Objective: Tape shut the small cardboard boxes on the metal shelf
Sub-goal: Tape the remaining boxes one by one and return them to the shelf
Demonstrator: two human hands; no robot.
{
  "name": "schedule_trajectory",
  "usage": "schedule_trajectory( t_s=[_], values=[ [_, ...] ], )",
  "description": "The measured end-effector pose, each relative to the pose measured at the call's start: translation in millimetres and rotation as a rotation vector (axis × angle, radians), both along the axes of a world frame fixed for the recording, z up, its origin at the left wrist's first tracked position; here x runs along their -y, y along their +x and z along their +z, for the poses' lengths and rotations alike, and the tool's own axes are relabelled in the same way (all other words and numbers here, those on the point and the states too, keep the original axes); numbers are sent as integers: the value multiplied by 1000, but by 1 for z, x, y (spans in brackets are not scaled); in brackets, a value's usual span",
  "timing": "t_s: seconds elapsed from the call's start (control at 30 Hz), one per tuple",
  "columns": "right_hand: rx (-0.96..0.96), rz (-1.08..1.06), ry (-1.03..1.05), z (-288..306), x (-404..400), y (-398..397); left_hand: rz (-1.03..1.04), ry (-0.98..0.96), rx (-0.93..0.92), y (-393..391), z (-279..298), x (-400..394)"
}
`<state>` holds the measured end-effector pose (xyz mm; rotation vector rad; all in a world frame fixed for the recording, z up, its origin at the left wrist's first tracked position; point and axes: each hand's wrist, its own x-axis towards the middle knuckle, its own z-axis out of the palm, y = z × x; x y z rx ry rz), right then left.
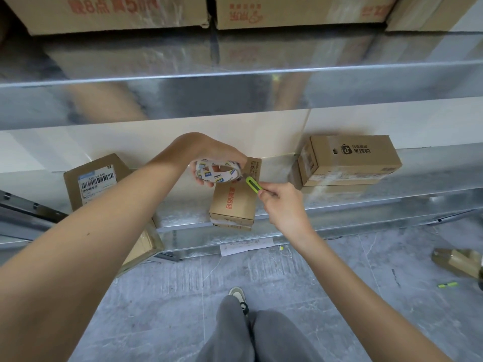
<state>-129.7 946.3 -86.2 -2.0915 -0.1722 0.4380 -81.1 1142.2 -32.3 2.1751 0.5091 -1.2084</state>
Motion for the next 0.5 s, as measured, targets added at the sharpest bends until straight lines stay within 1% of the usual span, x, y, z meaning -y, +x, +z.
schedule_trajectory(
  t_s=[0.13,0.23,0.3,0.33,0.4,0.5],
  values=[
    [-38,7,20,-5,3,-9,13,-4,-11,1,-1,-2],
    [-71,6,74,-6,9,-19,45,-25,-16,1,-1,-6],
    [56,-42,69,-2,21,-20,65,-48,-9,-1,-2,-9],
    [143,-84,21,-4,29,-17,74,-55,-7,-2,-3,-10],
    [266,-118,-191,-13,41,-7,107,-70,-1,-6,-5,-13],
    [211,-48,-542,-45,46,7,146,-74,23,-9,-6,-15]
  ],
)
